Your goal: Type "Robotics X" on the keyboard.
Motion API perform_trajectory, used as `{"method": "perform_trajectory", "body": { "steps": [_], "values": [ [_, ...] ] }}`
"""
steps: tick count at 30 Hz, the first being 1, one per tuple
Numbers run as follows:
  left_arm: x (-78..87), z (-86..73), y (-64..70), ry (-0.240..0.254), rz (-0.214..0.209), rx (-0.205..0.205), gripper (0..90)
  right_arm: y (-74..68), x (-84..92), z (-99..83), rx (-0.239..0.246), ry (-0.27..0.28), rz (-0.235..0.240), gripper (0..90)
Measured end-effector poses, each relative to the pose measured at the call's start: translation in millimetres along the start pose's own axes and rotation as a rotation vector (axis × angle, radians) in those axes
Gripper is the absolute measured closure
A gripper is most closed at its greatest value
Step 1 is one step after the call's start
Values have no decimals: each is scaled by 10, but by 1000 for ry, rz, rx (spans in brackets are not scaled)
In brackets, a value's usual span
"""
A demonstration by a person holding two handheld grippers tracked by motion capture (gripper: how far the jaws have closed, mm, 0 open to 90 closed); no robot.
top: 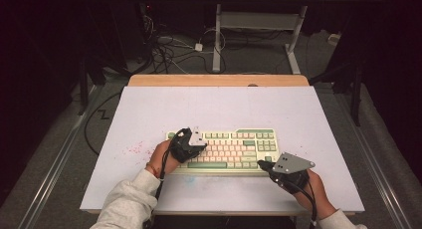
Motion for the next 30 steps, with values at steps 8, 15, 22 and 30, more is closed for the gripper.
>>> {"method": "perform_trajectory", "body": {
  "steps": [8, 15, 22, 30],
  "values": [
    [28, 27, 6, 5, 10, -9, 877, -12, -2, 7, 8, -1, 2, 900],
    [123, 55, 9, 43, 12, -13, 876, 6, 13, 8, 5, 3, -3, 900],
    [256, 46, -47, 86, 25, 6, 876, 13, 19, 6, 4, 4, -7, 900],
    [357, 18, -58, 113, 28, 8, 875, 8, 9, 4, 7, 1, -4, 900]
  ]
}}
Point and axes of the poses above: each handheld gripper's, and its own axes: x roughly backward along the jaws, z roughly out of its top, y roughly to its right, the point moved 7 cm from there along -x, roughly forward along the jaws, and after that the axes turned 13 degrees about x, right-handed, at the moved point
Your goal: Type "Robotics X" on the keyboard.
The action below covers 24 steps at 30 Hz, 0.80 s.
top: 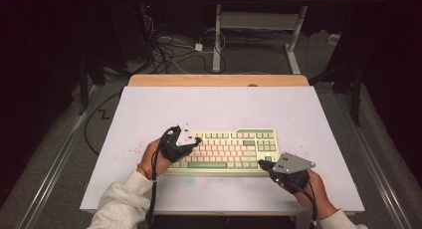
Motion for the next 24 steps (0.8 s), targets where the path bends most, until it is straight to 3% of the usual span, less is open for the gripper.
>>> {"method": "perform_trajectory", "body": {
  "steps": [11, 24],
  "values": [
    [102, -28, 17, 49, 14, -3, 874, 19, 9, -7, -8, 3, -3, 900],
    [180, -100, 57, 58, 28, -30, 874, 42, 9, -25, -16, -1, -6, 900]
  ]
}}
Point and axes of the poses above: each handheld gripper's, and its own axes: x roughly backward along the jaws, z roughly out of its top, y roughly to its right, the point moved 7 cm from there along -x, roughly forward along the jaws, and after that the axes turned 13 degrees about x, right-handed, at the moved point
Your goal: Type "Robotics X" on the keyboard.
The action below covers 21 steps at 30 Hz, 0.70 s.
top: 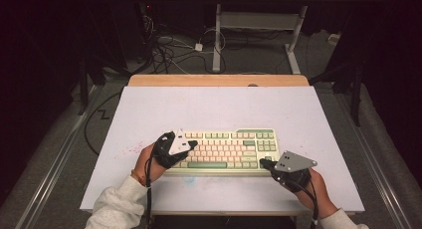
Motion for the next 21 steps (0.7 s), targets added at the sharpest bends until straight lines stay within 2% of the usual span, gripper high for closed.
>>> {"method": "perform_trajectory", "body": {
  "steps": [21],
  "values": [
    [164, -175, -10, 5, 20, -1, 875, 49, -12, 44, -4, 12, -1, 900]
  ]
}}
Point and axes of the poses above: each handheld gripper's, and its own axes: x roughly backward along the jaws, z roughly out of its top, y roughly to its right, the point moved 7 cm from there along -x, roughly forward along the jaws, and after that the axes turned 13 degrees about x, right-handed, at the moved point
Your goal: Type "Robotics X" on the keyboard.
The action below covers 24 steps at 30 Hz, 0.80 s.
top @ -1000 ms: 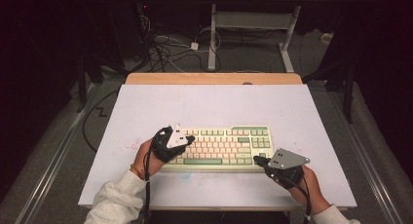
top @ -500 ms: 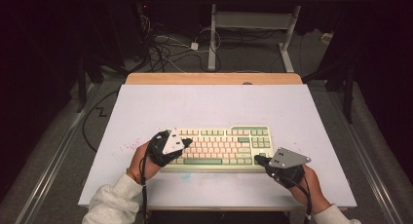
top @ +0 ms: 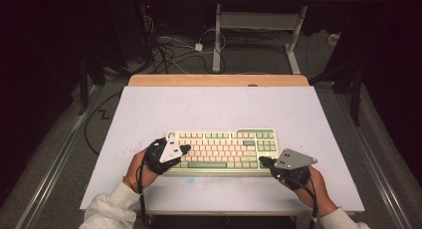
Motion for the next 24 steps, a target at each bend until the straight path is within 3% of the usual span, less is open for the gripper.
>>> {"method": "perform_trajectory", "body": {
  "steps": [12, 24],
  "values": [
    [58, -116, -21, -10, 10, 7, 875, 65, -62, 82, -2, 10, 3, 900],
    [112, -231, -16, -26, 12, 17, 875, 93, -251, 277, 16, 19, 29, 900]
  ]
}}
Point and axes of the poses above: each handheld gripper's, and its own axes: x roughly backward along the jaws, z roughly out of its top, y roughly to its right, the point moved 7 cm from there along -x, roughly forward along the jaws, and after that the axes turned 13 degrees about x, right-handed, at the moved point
